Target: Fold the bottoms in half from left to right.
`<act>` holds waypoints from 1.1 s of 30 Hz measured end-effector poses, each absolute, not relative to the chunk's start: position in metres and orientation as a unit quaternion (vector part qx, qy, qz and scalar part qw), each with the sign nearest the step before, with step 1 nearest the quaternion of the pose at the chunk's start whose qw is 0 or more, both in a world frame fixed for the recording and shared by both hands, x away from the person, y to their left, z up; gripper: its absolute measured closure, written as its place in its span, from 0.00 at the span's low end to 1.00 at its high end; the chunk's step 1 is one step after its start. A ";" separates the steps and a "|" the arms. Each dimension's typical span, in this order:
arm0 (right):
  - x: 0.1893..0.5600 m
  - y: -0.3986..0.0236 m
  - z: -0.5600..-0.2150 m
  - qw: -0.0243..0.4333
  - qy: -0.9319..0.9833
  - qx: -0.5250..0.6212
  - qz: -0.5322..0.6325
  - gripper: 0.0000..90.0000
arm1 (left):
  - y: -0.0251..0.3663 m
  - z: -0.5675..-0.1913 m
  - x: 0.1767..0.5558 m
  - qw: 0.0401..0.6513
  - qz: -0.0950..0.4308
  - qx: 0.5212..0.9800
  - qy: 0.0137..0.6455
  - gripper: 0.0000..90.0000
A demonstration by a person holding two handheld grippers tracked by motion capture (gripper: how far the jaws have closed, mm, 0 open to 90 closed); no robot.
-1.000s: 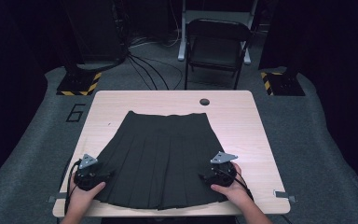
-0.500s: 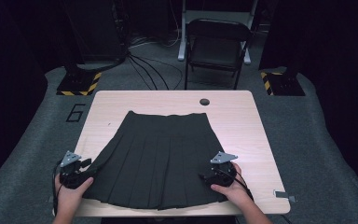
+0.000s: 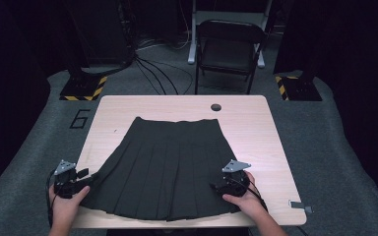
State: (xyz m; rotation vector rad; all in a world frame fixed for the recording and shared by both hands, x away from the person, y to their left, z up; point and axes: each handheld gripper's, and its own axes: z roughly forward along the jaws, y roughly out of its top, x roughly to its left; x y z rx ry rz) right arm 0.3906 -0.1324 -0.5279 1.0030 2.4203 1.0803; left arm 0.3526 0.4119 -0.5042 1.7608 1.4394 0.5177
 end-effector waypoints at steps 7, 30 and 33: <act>0.391 -0.132 -0.528 0.153 0.844 0.350 0.377 0.19 | 0.408 -0.516 0.358 0.365 0.197 0.715 0.563 0.43; 0.391 -0.132 -0.528 0.153 0.844 0.350 0.377 0.19 | 0.393 -0.529 0.356 0.364 0.235 0.719 0.544 0.57; 0.391 -0.132 -0.528 0.153 0.844 0.350 0.377 0.19 | 0.391 -0.530 0.356 0.365 0.238 0.719 0.542 0.64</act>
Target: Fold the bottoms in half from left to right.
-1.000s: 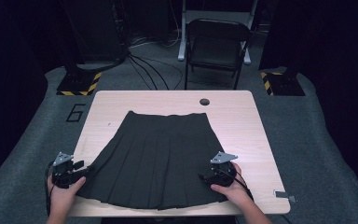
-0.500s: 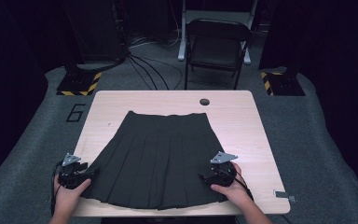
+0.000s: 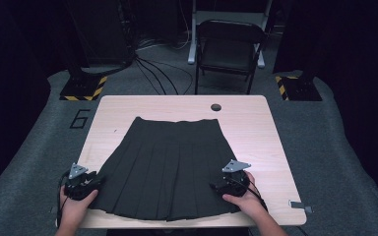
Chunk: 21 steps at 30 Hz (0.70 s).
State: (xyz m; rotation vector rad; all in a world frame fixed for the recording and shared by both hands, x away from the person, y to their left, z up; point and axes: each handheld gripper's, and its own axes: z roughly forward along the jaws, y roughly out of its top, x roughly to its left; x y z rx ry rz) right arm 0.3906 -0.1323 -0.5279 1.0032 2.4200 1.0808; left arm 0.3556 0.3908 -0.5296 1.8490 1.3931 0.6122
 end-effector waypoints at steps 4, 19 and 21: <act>0.391 -0.132 -0.528 0.153 0.844 0.350 0.377 0.19 | 0.388 -0.529 0.355 0.367 0.229 0.723 0.538 0.76; 0.391 -0.132 -0.528 0.152 0.844 0.349 0.377 0.19 | 0.381 -0.516 0.358 0.364 0.200 0.724 0.550 0.95; 0.391 -0.132 -0.528 0.153 0.844 0.349 0.377 0.19 | 0.379 -0.510 0.358 0.376 0.199 0.721 0.547 0.95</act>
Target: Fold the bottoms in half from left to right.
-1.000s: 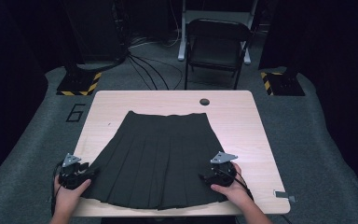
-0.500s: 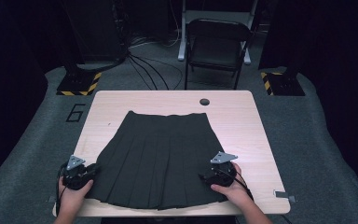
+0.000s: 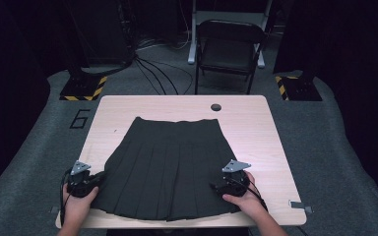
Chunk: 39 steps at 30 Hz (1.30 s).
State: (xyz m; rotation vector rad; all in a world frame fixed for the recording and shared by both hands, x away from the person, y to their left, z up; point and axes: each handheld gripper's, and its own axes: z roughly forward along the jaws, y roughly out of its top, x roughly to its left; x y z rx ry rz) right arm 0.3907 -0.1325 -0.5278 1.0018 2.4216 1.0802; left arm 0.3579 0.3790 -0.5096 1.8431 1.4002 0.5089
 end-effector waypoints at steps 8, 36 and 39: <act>0.391 -0.132 -0.528 0.153 0.844 0.349 0.377 0.19 | 0.368 -0.491 0.362 0.371 0.197 0.734 0.534 0.95; 0.391 -0.133 -0.528 0.151 0.844 0.349 0.378 0.19 | 0.297 -0.430 0.375 0.407 0.192 0.777 0.439 0.96; 0.391 -0.132 -0.528 0.152 0.844 0.349 0.378 0.19 | 0.282 -0.424 0.375 0.414 0.189 0.785 0.419 0.96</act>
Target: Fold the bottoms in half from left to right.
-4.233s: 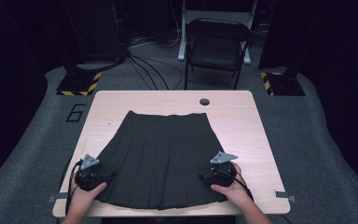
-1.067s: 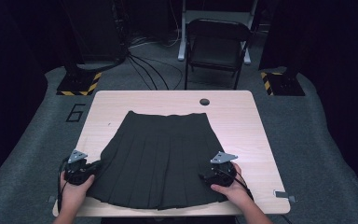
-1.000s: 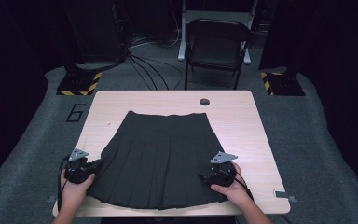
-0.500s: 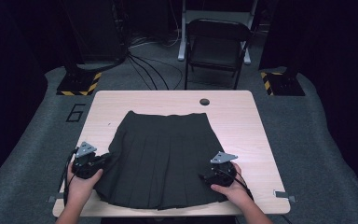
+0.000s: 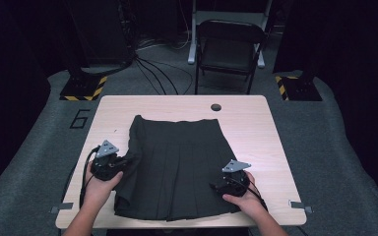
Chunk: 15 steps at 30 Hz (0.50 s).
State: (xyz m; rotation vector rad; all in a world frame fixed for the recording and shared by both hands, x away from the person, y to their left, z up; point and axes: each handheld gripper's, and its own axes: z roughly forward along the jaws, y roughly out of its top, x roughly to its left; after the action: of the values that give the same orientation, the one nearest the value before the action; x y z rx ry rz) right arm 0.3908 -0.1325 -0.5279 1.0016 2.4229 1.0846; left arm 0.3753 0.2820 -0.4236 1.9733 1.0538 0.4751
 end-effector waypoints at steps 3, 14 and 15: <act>0.391 -0.133 -0.528 0.152 0.844 0.349 0.377 0.19 | 0.275 -0.422 0.375 0.418 0.186 0.788 0.412 0.96; 0.391 -0.133 -0.528 0.151 0.844 0.348 0.378 0.19 | 0.245 -0.418 0.373 0.425 0.167 0.806 0.376 0.96; 0.391 -0.133 -0.528 0.151 0.845 0.348 0.378 0.19 | 0.242 -0.417 0.373 0.425 0.164 0.808 0.373 0.96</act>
State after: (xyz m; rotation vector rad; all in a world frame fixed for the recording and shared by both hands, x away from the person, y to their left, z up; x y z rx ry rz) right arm 0.3908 -0.1326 -0.5279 0.9997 2.4252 1.0847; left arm 0.3725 0.2424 -0.4173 2.0202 0.9332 0.4104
